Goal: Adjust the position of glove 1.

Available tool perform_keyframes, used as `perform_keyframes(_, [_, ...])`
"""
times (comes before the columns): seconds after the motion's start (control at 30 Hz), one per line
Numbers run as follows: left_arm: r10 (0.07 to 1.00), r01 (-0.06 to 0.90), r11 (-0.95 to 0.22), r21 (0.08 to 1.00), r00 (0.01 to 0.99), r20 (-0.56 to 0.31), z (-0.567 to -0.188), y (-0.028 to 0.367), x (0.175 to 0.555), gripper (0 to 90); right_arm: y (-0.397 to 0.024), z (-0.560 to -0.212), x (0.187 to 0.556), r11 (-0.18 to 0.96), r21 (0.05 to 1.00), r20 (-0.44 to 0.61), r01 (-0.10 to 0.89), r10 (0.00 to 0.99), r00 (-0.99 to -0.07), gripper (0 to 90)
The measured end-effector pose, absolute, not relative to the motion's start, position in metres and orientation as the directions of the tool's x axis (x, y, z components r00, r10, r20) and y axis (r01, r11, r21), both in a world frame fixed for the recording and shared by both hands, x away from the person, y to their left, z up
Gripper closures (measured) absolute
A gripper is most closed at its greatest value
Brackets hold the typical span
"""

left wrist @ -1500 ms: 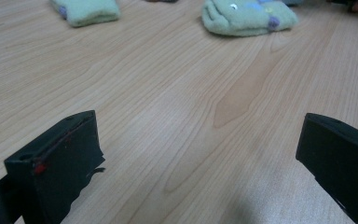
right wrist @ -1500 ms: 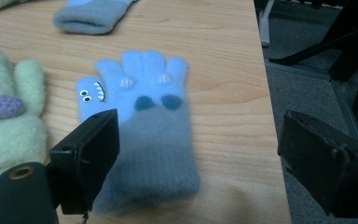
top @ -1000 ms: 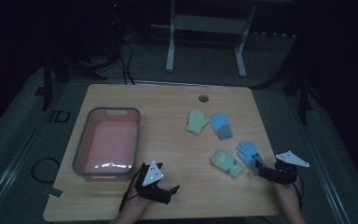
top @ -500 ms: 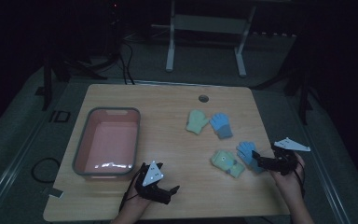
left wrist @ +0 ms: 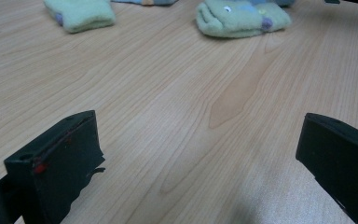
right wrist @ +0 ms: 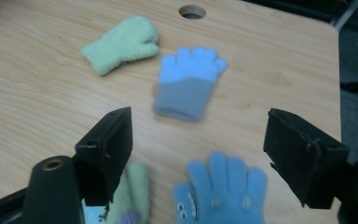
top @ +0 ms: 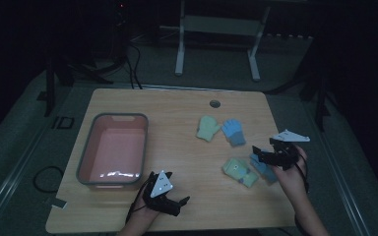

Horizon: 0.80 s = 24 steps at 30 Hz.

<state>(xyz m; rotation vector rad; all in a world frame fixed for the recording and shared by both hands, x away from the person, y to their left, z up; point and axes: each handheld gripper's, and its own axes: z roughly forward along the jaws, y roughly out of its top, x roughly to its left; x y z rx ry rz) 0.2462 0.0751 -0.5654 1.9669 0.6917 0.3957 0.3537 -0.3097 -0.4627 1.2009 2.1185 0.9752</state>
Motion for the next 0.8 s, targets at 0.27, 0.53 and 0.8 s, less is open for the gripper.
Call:
perform_keyframes(0.27, [0.613, 0.293, -0.368, 0.882, 0.79, -0.007, -0.565, 0.075, 0.245, 0.1, -0.281, -0.456, 0.372, 0.383, 0.784, -0.082, 0.489, 0.844, -0.529, 37.6])
perform_keyframes(0.53, [0.609, 0.294, -0.37, 0.881, 0.793, -0.009, -0.565, 0.075, 0.246, 0.1, -0.255, -0.452, 0.39, 0.392, 0.788, -0.061, 0.475, 0.817, -0.573, 40.0])
perform_keyframes(0.8, [0.605, 0.295, -0.371, 0.881, 0.796, -0.012, -0.565, 0.075, 0.246, 0.1, -0.232, -0.454, 0.409, 0.414, 0.774, -0.04, 0.478, 0.786, -0.617, 43.2])
